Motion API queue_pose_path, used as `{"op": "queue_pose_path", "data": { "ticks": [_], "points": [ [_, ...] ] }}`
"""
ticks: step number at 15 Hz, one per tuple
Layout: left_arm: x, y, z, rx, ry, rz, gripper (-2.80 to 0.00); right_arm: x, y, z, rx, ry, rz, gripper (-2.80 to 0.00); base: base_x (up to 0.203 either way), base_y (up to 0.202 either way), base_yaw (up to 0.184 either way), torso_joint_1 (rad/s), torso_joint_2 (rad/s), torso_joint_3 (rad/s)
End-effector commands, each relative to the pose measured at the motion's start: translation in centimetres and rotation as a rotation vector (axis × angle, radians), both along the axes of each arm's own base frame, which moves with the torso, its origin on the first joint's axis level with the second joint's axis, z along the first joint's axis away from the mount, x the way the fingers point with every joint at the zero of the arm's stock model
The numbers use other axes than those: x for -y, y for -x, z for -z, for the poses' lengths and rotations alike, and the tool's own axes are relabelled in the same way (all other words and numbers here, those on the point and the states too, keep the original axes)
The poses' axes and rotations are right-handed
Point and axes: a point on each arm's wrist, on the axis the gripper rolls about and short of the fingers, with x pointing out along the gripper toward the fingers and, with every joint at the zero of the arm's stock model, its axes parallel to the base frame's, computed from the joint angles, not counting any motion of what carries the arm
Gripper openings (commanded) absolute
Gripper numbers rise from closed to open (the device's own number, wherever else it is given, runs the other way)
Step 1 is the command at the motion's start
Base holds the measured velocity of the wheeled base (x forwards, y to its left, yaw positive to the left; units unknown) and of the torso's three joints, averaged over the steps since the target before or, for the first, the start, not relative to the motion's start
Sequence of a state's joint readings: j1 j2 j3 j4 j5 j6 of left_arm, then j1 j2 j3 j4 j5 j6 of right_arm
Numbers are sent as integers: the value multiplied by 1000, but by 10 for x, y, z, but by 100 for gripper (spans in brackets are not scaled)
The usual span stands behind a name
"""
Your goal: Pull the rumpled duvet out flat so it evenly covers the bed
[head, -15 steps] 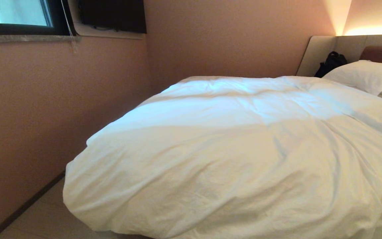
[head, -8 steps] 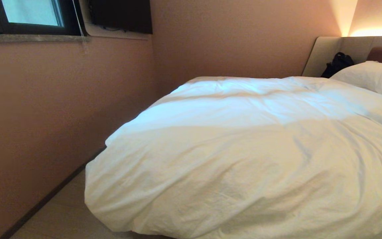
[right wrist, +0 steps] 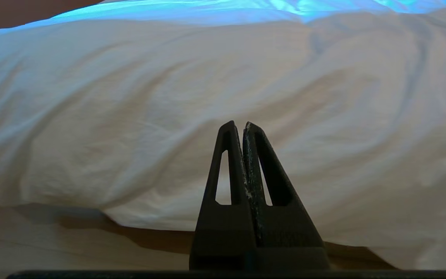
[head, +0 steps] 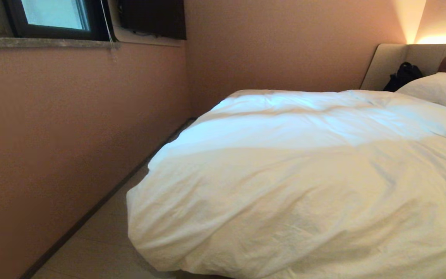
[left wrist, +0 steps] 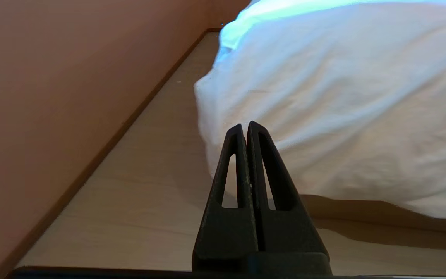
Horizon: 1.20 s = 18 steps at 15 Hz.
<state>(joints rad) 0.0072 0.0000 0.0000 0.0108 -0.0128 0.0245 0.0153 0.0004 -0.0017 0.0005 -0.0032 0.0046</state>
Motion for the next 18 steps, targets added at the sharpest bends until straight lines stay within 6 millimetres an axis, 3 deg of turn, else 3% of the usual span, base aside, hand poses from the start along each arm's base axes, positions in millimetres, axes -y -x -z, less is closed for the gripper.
{"op": "queue_pose_path", "data": {
  "ticks": [1, 15, 18],
  "points": [
    [0, 0, 0, 0, 0, 0, -280, 0, 0, 0, 1, 0, 0, -280, 0, 194, 1, 2, 5, 4],
    [0, 0, 0, 0, 1, -1, -280, 0, 0, 0, 1, 0, 0, -280, 0, 193, 0, 1, 3, 4],
    [0, 0, 0, -1, 2, 1, -280, 0, 0, 0, 1, 0, 0, -280, 0, 42, 0, 1, 2, -1]
  ]
}}
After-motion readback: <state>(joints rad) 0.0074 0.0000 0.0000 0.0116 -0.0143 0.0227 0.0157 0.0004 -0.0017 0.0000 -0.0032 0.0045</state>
